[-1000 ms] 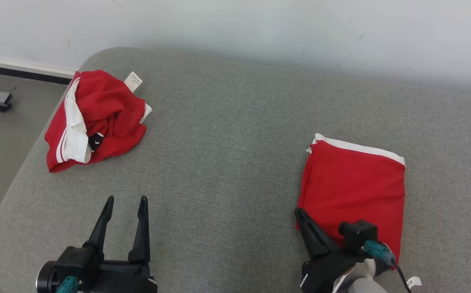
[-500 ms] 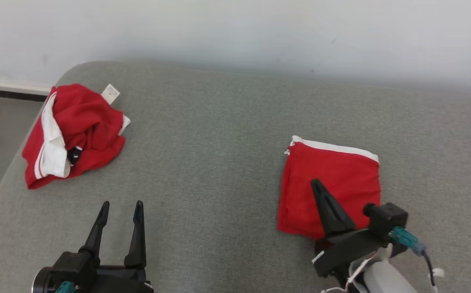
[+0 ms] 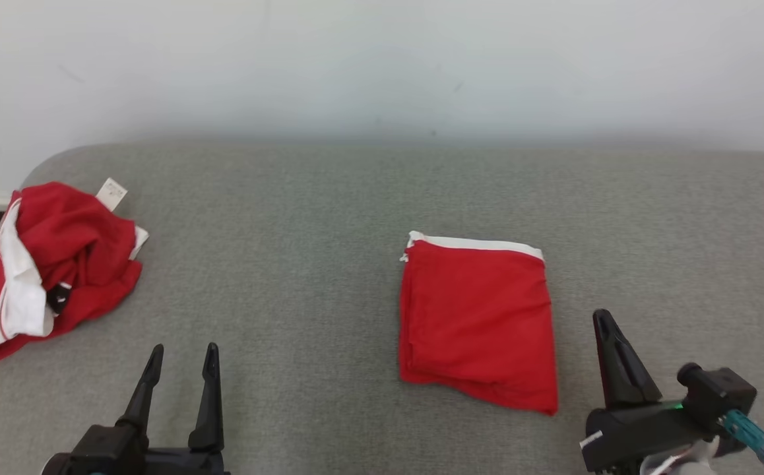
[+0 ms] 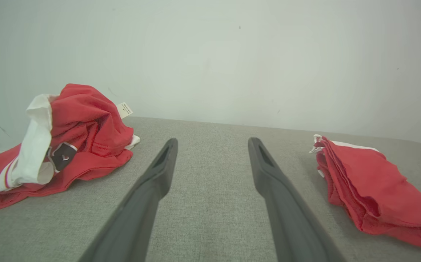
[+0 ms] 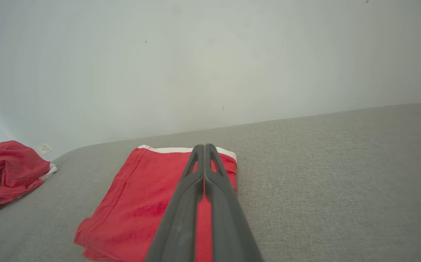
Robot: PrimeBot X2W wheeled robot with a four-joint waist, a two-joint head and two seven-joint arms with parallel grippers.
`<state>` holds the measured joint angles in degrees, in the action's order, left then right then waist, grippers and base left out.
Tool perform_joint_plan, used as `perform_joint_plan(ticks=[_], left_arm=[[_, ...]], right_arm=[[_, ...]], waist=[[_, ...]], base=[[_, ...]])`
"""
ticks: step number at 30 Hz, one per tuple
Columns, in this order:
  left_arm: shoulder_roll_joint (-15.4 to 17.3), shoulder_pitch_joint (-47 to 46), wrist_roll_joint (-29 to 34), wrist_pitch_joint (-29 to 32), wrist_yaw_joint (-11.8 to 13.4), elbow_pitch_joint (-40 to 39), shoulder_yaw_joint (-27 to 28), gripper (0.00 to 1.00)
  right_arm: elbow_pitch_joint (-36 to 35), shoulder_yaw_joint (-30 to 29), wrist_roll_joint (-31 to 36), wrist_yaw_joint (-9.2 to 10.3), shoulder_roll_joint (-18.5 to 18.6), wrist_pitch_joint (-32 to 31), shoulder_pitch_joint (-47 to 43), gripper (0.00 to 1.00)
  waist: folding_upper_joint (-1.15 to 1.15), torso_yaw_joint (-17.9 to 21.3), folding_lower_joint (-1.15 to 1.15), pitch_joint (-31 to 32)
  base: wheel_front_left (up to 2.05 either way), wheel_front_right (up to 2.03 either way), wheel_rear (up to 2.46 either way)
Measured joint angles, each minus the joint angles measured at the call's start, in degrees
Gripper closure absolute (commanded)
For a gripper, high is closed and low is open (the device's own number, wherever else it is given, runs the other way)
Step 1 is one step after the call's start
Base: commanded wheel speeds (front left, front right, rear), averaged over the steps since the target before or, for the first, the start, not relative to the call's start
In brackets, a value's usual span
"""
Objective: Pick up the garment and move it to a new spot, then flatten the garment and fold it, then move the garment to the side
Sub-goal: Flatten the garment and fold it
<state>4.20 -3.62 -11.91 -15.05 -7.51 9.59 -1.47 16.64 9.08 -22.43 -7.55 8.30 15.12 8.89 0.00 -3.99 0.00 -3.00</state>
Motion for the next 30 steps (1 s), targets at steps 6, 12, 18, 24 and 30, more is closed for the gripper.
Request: perform_joint_plan(ticks=[6, 12, 18, 24, 30], left_arm=[[0.4, 2.0, 0.3, 0.0, 0.0, -0.3, 0.7, 0.0], [1.0, 3.5, 0.3, 0.0, 0.0, -0.8, 0.9, 0.0], [1.3, 4.2, 0.5, 0.0, 0.0, -1.0, 1.0, 0.0], [1.9, 5.0, 0.8, 0.0, 0.0, -1.2, 0.3, 0.0], [2.0, 6.2, 0.8, 0.0, 0.0, -1.2, 0.9, 0.0]], right_arm=[[-3.0, -2.3, 1.7, -0.01, 0.2, 0.0, -4.0, 1.0], [-4.8, -4.2, 3.2, 0.0, 0.1, 0.0, -7.5, 0.0], [-5.3, -6.6, 4.0, 0.0, -1.1, 0.0, -10.2, 0.0], [-6.8, -8.0, 4.7, 0.0, -2.4, 0.0, -11.9, 0.0], [-6.9, -8.6, 5.4, -0.01, -2.5, 0.0, -12.3, 0.0]], waist=[[0.0, 2.7, 0.0, 1.4], [0.0, 4.5, 0.0, 3.0], [0.0, 4.7, 0.0, 3.6], [0.0, 4.2, 0.0, 3.9], [0.0, 3.5, 0.0, 4.2]], base=[[0.0, 0.0, 0.0], [0.0, 0.0, 0.0], [0.0, 0.0, 0.0], [0.0, 0.0, 0.0], [0.0, 0.0, 0.0]])
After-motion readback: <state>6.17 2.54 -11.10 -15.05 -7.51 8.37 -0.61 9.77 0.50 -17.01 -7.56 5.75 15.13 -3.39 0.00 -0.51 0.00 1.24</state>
